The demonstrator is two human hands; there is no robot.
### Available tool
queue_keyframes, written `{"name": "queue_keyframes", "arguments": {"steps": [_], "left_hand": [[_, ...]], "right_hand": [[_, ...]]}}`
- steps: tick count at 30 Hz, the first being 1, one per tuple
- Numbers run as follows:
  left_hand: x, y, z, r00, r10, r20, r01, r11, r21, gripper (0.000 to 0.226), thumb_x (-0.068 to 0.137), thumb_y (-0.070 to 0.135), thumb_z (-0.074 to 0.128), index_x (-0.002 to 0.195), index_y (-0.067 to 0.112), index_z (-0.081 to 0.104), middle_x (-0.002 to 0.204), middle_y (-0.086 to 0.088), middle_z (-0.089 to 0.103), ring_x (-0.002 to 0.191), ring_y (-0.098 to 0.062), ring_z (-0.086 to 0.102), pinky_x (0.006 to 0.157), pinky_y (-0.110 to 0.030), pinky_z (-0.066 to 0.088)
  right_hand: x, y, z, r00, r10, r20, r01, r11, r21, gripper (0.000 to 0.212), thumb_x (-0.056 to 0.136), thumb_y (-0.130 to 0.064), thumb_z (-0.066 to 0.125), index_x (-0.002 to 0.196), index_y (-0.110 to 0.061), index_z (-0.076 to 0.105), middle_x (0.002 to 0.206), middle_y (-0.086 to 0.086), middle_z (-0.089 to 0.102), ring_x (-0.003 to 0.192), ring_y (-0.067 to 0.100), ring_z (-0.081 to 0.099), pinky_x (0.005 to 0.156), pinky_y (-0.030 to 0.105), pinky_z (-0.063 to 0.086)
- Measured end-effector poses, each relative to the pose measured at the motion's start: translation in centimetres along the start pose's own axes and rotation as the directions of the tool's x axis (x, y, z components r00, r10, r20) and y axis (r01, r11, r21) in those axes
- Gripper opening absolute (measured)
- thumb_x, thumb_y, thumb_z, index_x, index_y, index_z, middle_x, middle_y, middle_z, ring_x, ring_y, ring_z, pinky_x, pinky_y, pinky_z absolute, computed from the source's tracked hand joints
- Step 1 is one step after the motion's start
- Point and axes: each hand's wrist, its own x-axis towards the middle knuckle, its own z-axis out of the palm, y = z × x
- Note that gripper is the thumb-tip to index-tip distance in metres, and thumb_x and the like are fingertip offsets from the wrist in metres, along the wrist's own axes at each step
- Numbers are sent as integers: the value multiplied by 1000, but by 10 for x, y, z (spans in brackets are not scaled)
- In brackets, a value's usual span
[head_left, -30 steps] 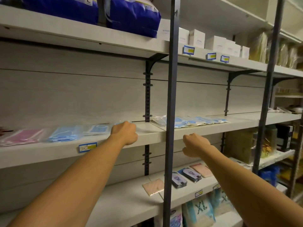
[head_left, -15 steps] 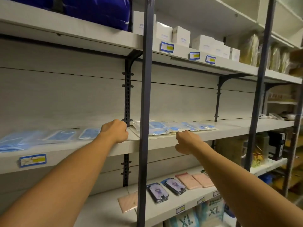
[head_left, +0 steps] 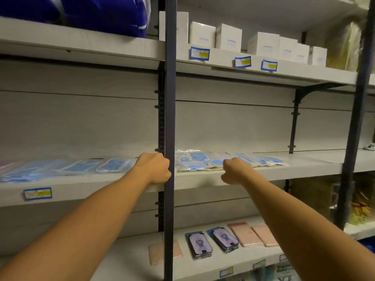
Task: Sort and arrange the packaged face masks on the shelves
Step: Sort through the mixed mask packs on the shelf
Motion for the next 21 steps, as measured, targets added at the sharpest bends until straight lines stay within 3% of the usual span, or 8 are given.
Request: {"name": "queue_keyframes", "arguments": {"steps": [4,6,10,15,21], "left_hand": [[-5,27,-14,998,24,55,-21,998,-57,31,93,32,44,69,16,56,66,0,46,60,-18,46,56,-29,38],[-3,41,-17,998,16,58,-9,992,-125,32,93,32,46,70,15,61,65,0,49,58,-18,48,55,-31,43],[4,60,-19,998,-36,52,46,978,-205,29,93,33,48,80,16,68,74,-1,59,68,-19,60,69,-39,58],[24,85,-22,994,-80,80,98,962,-255,27,92,32,50,88,15,70,83,-5,65,78,-24,65,72,-39,58],[67,100,-16,995,-56,83,73,970,-234,27,94,32,49,96,16,71,90,-4,64,78,-23,64,74,-42,59]], "right_hand": [[11,23,0,999,-44,-6,44,999,18,25,90,-19,52,112,-11,59,93,3,55,85,22,60,70,29,48],[15,34,2,998,-67,-10,67,997,27,25,90,-20,53,112,-10,60,87,2,54,81,20,59,69,29,49],[20,57,8,994,-111,-20,112,993,29,25,92,-21,55,113,-11,61,91,2,56,88,22,62,77,30,53],[35,81,15,989,-140,-39,141,990,31,28,93,-26,56,118,-14,60,99,3,57,90,21,61,83,33,56],[63,96,17,983,-154,-104,160,986,55,31,91,-25,58,121,-16,60,109,6,59,93,24,60,79,33,54]]}}
